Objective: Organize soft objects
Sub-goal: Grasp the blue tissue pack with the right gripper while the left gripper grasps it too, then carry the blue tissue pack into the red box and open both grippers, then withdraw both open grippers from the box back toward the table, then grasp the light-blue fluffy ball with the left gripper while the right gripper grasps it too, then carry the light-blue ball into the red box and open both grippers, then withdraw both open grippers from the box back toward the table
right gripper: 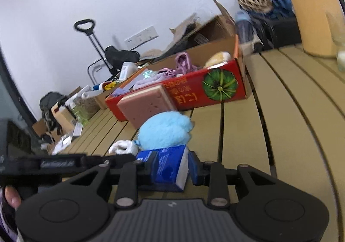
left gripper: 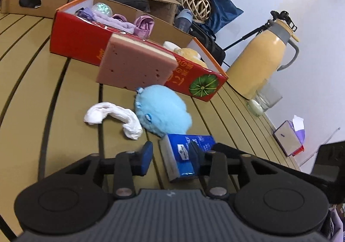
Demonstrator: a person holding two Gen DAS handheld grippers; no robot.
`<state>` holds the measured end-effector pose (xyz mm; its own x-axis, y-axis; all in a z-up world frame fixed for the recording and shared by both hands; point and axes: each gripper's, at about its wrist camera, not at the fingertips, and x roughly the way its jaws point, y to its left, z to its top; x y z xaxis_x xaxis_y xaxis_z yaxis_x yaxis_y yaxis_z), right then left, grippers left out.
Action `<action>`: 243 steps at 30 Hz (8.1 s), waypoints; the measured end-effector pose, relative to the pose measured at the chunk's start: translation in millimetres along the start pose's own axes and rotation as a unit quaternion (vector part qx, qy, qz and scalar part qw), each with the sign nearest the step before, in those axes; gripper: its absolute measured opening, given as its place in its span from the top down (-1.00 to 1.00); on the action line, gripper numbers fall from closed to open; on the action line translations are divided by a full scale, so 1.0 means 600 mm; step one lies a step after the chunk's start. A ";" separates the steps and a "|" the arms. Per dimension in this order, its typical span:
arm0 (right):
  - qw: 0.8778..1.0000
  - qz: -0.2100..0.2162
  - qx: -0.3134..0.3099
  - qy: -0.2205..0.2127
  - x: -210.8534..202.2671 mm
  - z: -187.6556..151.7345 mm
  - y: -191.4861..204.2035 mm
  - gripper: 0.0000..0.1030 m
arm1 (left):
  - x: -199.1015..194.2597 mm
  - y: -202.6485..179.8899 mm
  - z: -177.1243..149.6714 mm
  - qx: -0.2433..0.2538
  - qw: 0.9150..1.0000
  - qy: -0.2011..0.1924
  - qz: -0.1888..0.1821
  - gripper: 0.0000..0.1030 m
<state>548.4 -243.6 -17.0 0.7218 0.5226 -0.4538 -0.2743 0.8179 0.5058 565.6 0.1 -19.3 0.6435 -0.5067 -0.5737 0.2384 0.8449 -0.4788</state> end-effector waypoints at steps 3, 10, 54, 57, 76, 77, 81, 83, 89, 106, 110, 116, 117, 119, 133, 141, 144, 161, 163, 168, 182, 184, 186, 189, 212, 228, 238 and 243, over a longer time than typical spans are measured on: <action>1.000 0.007 0.015 0.013 0.013 -0.003 -0.006 0.43 | 0.008 -0.007 -0.005 0.009 1.000 0.015 -0.013 0.35; 1.000 0.002 -0.009 -0.010 -0.020 0.018 0.025 0.57 | -0.036 -0.046 0.048 0.013 0.998 -0.030 -0.045 0.52; 0.979 -0.176 -0.098 0.011 0.146 0.504 0.092 0.43 | -0.021 -0.054 0.466 0.077 0.987 -0.026 0.142 0.07; 0.979 -0.174 -0.107 -0.003 0.067 0.498 0.122 0.35 | -0.100 -0.087 0.432 0.102 0.981 -0.045 0.158 0.02; 0.975 -0.091 -0.185 -0.084 -0.406 0.199 0.261 -0.16 | -0.527 -0.170 0.060 0.155 0.950 -0.206 0.176 -0.68; 0.973 -0.089 -0.191 -0.089 -0.425 0.176 0.266 -0.17 | -0.542 -0.168 0.036 0.159 0.945 -0.220 0.185 -0.76; 0.962 -0.092 -0.221 -0.130 -0.494 0.081 0.291 -0.36 | -0.585 -0.167 -0.073 0.186 0.923 -0.268 0.203 -0.94; 0.955 -0.095 -0.235 -0.152 -0.518 0.025 0.302 -0.51 | -0.596 -0.158 -0.124 0.186 0.920 -0.281 0.200 -0.97; 0.948 -0.138 -0.229 -0.175 -0.537 -0.108 0.303 -0.62 | -0.607 -0.128 -0.199 0.163 0.922 -0.292 0.196 -1.00; 0.975 -0.112 -0.176 -0.073 -0.327 -0.084 0.219 -0.62 | -0.384 -0.064 -0.125 0.141 0.959 -0.175 0.170 -1.00; 0.978 -0.115 -0.165 -0.059 -0.266 -0.062 0.193 -0.62 | -0.321 -0.053 -0.089 0.134 0.964 -0.159 0.167 -1.00; 0.980 -0.112 -0.154 -0.055 -0.190 -0.019 0.165 -0.61 | -0.238 -0.032 -0.034 0.126 0.968 -0.138 0.168 -1.00; 0.980 -0.114 -0.153 -0.056 -0.179 -0.010 0.162 -0.61 | -0.223 -0.028 -0.021 0.128 0.968 -0.138 0.168 -1.00; 0.981 -0.110 -0.151 -0.057 -0.156 0.010 0.154 -0.59 | -0.196 -0.019 0.006 0.124 0.969 -0.133 0.170 -0.99; 0.995 -0.070 -0.066 0.001 0.075 0.077 0.054 -0.22 | 0.054 0.026 0.111 0.045 0.995 -0.006 0.085 -0.01; 0.995 -0.049 -0.085 0.025 0.106 0.042 0.053 -0.22 | 0.096 0.038 0.113 0.006 0.999 0.004 0.039 0.05; 0.991 -0.065 -0.109 0.031 0.114 0.037 0.055 -0.15 | 0.098 0.034 0.112 0.006 0.999 0.005 0.035 0.22; 0.998 -0.005 0.052 0.028 0.101 0.046 0.011 0.09 | 0.088 0.033 0.095 -0.001 0.999 0.007 0.031 0.22; 0.999 -0.013 0.049 0.018 0.114 0.048 0.019 0.13 | 0.090 0.042 0.097 -0.022 1.000 0.009 0.020 0.29; 0.998 -0.033 0.056 -0.008 0.125 0.044 0.016 0.31 | 0.083 0.042 0.091 -0.031 0.999 0.013 0.013 0.36; 0.995 -0.007 0.058 -0.084 -0.008 0.063 0.056 0.51 | -0.033 -0.033 0.126 -0.047 0.997 -0.041 -0.051 0.40; 0.995 -0.006 0.048 -0.089 -0.020 0.087 0.068 0.51 | -0.041 -0.047 0.154 -0.046 0.996 -0.050 -0.053 0.40; 0.995 -0.001 0.039 -0.093 -0.025 0.118 0.077 0.51 | -0.049 -0.062 0.186 -0.034 0.996 -0.060 -0.048 0.40; 0.995 0.006 0.025 -0.094 -0.021 0.171 0.085 0.51 | -0.038 -0.069 0.247 -0.027 0.996 -0.068 -0.040 0.40; 0.995 -0.085 -0.011 0.045 0.354 0.303 -0.007 0.49 | 0.226 0.088 0.368 -0.001 0.998 0.007 0.068 -0.07; 0.992 -0.115 -0.058 -0.007 0.122 0.350 0.028 0.27 | -0.017 0.031 0.344 0.074 0.986 -0.039 0.147 -0.42; 0.984 -0.121 -0.123 -0.046 -0.114 0.293 0.107 -0.12 | -0.233 -0.049 0.218 0.152 0.968 -0.104 0.169 -0.62; 0.980 -0.105 -0.164 -0.050 -0.179 0.226 0.166 -0.32 | -0.312 -0.081 0.119 0.177 0.958 -0.139 0.178 -0.69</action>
<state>530.0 -250.7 181.8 0.8380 0.3214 -0.4410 -0.2902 0.9469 0.1385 485.3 66.4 158.8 0.8872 -0.1512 -0.4359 0.1671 0.9859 -0.0021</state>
